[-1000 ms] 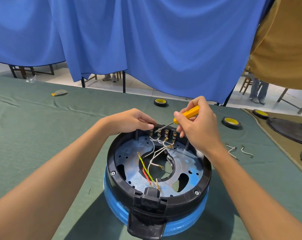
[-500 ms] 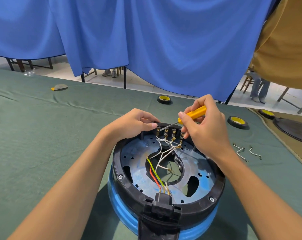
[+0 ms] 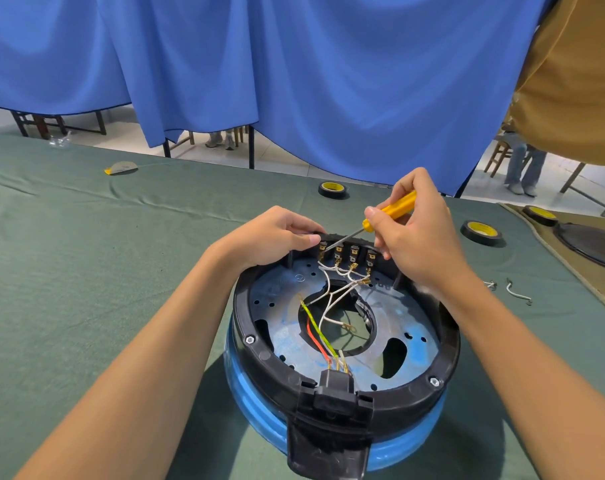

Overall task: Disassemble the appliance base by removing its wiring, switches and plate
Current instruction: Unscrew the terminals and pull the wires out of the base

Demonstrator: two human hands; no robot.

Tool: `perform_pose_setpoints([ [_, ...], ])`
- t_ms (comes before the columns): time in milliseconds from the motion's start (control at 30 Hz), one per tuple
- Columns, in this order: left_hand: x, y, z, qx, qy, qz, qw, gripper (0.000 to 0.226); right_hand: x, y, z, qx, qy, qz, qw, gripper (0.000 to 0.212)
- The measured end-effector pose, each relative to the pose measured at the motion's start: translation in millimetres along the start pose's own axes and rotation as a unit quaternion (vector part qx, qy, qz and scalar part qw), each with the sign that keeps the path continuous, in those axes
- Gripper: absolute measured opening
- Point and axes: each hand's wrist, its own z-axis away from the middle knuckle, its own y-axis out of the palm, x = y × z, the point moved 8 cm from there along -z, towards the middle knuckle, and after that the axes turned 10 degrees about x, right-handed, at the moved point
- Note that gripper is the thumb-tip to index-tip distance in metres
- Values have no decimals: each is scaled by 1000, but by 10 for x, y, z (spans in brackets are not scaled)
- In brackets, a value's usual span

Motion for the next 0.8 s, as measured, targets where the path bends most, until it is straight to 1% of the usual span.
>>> perform_pose_setpoints([
  [167, 0, 1, -6, 0, 1, -7, 1000, 22, -81, 57, -301, 44, 67, -31, 996, 28],
  [300, 0, -11, -6, -3, 3, -4, 1000, 19, -163, 82, -364, 58, 104, -85, 989, 25],
  [467, 22, -15, -6, -4, 4, 3, 1000, 17, -230, 6, -131, 18, 70, -113, 991, 24],
  [567, 17, -9, 1, -5, 5, 8, 1000, 21, -253, -37, -39, -3, 58, -147, 987, 23],
  [800, 15, -1, 5, 6, 1, 4, 1000, 22, -211, 0, -16, 22, 55, -143, 988, 21],
])
